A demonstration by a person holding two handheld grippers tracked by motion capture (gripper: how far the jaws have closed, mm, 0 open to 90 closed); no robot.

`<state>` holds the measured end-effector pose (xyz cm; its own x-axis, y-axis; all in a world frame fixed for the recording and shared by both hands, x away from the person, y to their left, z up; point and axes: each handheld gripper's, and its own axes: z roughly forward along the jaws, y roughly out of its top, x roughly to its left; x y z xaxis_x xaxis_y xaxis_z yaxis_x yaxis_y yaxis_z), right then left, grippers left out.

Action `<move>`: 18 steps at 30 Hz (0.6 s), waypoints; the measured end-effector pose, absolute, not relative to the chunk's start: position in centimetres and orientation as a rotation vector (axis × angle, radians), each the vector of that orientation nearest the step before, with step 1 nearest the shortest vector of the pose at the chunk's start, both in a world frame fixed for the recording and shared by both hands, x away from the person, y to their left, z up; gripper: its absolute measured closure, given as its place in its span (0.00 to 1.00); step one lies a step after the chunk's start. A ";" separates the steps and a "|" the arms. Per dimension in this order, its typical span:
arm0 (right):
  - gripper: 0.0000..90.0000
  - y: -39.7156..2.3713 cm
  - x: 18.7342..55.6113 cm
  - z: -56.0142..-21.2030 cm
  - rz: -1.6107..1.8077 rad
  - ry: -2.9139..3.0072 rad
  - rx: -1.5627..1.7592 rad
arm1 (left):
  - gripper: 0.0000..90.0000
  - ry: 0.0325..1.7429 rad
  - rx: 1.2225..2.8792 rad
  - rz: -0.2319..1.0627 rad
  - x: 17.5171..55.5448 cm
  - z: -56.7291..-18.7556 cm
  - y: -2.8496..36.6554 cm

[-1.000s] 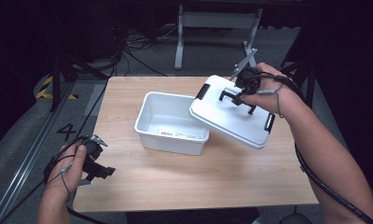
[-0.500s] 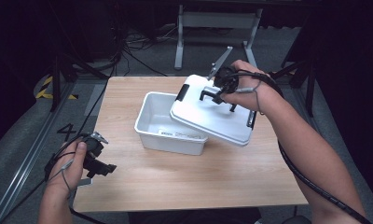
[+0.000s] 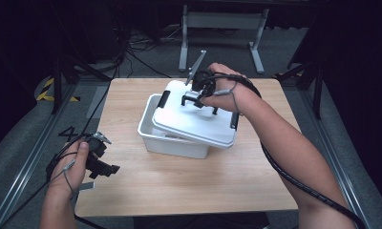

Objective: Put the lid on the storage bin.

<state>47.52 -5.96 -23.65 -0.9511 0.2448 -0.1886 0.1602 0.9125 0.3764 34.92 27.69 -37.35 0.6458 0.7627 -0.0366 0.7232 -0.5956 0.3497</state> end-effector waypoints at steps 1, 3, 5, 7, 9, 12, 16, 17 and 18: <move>0.94 -5.5 47.5 -23.7 0.531 2.847 0.303 | 0.21 1.188 2.533 0.162 34.9 -37.4 27.7; 0.94 -4.8 47.6 -23.9 0.531 2.859 0.290 | 0.21 1.179 2.535 0.166 35.1 -37.3 27.7; 0.94 -4.0 47.8 -24.1 0.530 2.861 0.275 | 0.21 1.179 2.533 0.165 35.1 -37.3 27.8; 0.94 -3.4 48.0 -24.4 0.522 2.862 0.259 | 0.21 1.172 2.533 0.169 35.1 -37.3 27.8; 0.94 -2.8 48.1 -24.8 0.517 2.870 0.244 | 0.21 1.171 2.531 0.169 35.1 -37.3 27.8; 0.94 -2.2 48.3 -25.2 0.523 2.882 0.231 | 0.21 1.163 2.534 0.166 35.2 -37.3 27.8; 0.94 -1.2 48.7 -26.1 0.515 2.887 0.201 | 0.21 1.159 2.530 0.170 35.1 -37.2 27.8; 0.94 -0.9 48.8 -26.3 0.513 2.893 0.196 | 0.21 1.167 2.528 0.163 35.0 -37.2 27.8; 0.94 -0.8 48.9 -26.5 0.510 2.893 0.199 | 0.20 1.169 2.525 0.165 35.0 -37.2 27.9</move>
